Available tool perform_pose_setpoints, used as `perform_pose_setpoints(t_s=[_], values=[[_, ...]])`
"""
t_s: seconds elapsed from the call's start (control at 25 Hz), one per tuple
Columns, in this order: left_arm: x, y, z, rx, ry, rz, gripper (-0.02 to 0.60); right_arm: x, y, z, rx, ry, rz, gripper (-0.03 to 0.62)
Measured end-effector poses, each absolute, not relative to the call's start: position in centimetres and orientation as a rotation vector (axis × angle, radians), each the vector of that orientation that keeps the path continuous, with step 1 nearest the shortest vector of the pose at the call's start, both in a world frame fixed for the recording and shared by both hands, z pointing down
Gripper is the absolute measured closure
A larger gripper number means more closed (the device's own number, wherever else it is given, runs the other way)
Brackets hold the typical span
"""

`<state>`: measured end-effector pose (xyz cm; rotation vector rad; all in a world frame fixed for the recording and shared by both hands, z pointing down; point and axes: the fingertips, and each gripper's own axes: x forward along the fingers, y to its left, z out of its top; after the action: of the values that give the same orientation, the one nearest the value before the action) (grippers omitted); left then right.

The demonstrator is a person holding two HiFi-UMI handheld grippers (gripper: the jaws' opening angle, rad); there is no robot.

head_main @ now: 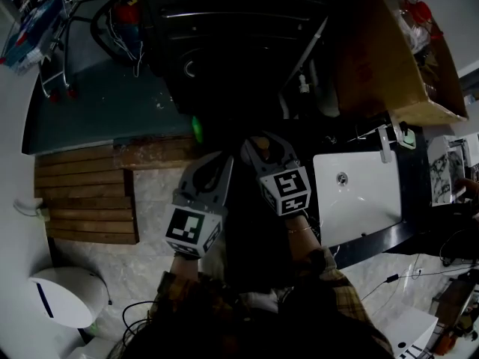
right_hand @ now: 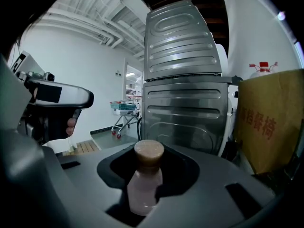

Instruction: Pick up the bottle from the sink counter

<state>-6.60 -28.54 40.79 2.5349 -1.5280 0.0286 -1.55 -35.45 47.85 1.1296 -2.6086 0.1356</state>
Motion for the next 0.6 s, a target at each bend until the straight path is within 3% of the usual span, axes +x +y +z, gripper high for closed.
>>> perform_pose_setpoints(t_s=[0.6], values=[[-3.6,-25.5,35.8,2.659,-1.532,0.004,0.558,-0.4,-31.6,39.7,1.12,-2.689,-0.024,0.468]])
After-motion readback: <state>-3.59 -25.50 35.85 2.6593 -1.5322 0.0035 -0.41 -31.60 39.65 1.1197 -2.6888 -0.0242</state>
